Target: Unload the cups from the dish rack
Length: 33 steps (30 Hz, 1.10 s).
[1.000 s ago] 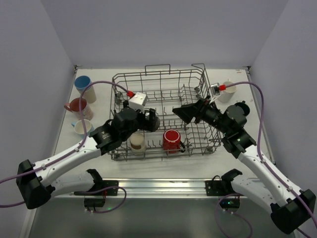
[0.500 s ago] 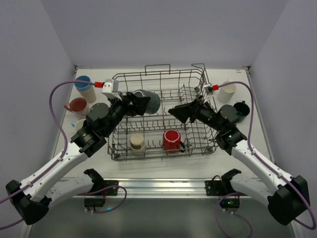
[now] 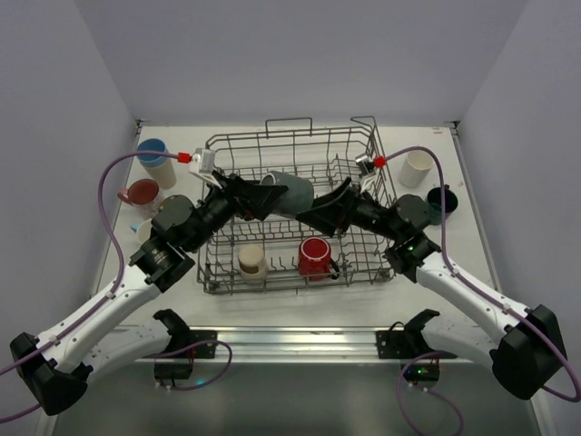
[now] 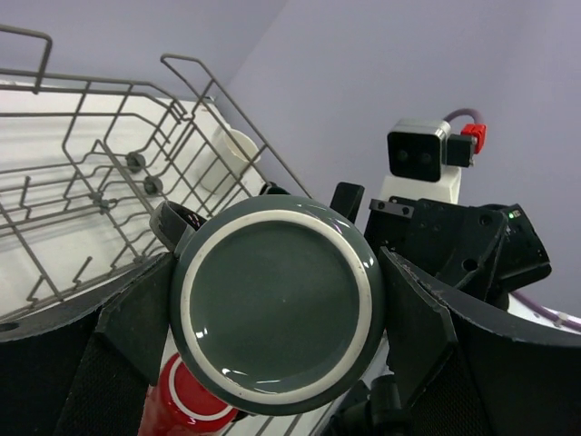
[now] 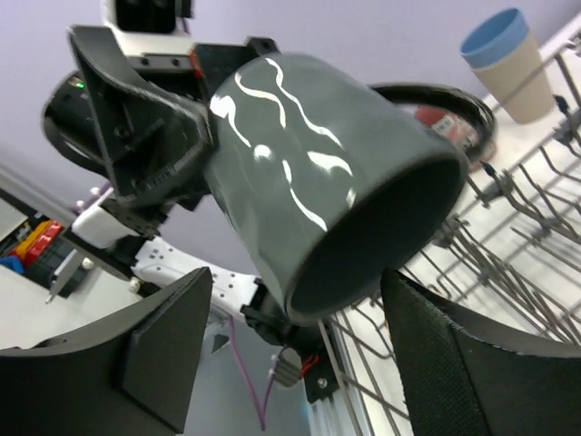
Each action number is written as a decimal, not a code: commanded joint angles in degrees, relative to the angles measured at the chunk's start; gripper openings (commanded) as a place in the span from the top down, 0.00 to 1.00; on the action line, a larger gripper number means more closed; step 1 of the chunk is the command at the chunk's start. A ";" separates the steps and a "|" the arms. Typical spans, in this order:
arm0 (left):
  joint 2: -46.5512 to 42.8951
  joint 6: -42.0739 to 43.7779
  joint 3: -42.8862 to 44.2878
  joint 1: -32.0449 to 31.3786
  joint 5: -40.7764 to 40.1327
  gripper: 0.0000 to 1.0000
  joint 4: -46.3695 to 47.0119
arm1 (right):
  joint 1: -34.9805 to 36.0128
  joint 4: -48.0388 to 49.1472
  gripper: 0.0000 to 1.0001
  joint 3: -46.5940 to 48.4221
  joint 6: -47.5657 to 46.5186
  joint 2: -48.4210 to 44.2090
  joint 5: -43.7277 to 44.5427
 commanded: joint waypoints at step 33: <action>-12.24 21.38 2.49 0.21 -0.38 0.00 -18.56 | -1.18 -43.43 1.00 22.99 -22.66 -13.86 26.11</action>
